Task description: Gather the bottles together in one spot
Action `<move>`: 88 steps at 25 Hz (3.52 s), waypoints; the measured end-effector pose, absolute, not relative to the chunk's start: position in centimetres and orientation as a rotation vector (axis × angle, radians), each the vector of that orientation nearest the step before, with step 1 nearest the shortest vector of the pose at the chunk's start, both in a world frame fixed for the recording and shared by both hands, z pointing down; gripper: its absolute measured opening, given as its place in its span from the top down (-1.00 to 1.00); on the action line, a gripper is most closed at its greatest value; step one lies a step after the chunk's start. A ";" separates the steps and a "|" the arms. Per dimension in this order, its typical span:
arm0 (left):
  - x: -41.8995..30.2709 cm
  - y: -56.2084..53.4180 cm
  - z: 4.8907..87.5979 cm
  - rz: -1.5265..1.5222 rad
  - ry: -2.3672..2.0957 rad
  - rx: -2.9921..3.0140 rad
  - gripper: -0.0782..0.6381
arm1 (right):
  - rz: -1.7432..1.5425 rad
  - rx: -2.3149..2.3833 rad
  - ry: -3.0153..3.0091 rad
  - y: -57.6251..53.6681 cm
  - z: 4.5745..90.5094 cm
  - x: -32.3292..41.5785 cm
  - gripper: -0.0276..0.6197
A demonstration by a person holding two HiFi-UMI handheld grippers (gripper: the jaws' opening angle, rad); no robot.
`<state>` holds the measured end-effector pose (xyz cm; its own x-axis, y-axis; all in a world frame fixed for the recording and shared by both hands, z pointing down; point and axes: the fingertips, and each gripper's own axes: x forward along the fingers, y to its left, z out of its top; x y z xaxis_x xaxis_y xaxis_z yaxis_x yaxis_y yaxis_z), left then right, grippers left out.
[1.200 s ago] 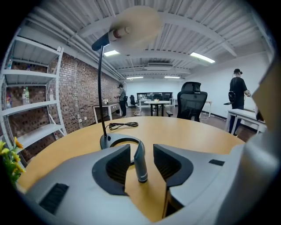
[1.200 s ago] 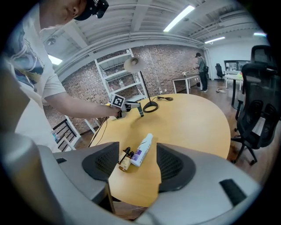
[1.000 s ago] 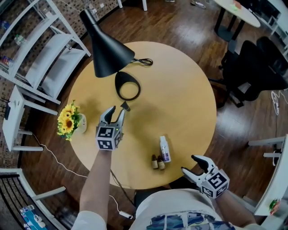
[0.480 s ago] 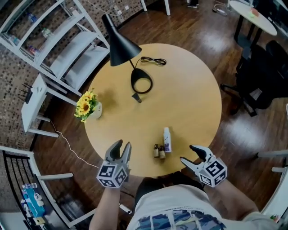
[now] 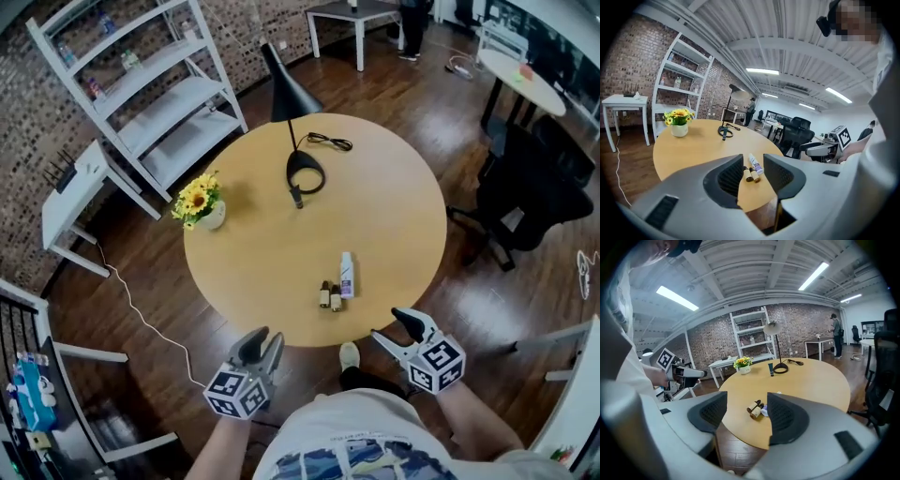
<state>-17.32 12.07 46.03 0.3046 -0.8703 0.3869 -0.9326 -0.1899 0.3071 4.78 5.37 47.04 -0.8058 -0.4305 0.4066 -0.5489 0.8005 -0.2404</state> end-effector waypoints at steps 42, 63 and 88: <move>-13.9 26.4 45.3 0.241 -1.650 1.994 0.39 | 0.467 0.803 -2.526 19.4 47.5 8.1 0.01; -18.2 17.3 49.2 0.272 -1.586 1.946 0.39 | 0.498 0.734 -2.354 4.4 55.2 -1.0 0.01; -17.5 -7.0 50.5 0.485 -1.454 1.992 0.39 | 0.811 0.586 -2.118 -12.7 68.9 -5.8 0.28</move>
<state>-17.55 -7.04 50.51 0.3273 -0.7158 0.6168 -0.9428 -0.2035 0.2640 -5.82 -12.73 68.92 -0.5914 -0.1358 0.7949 -0.6319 0.6904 -0.3522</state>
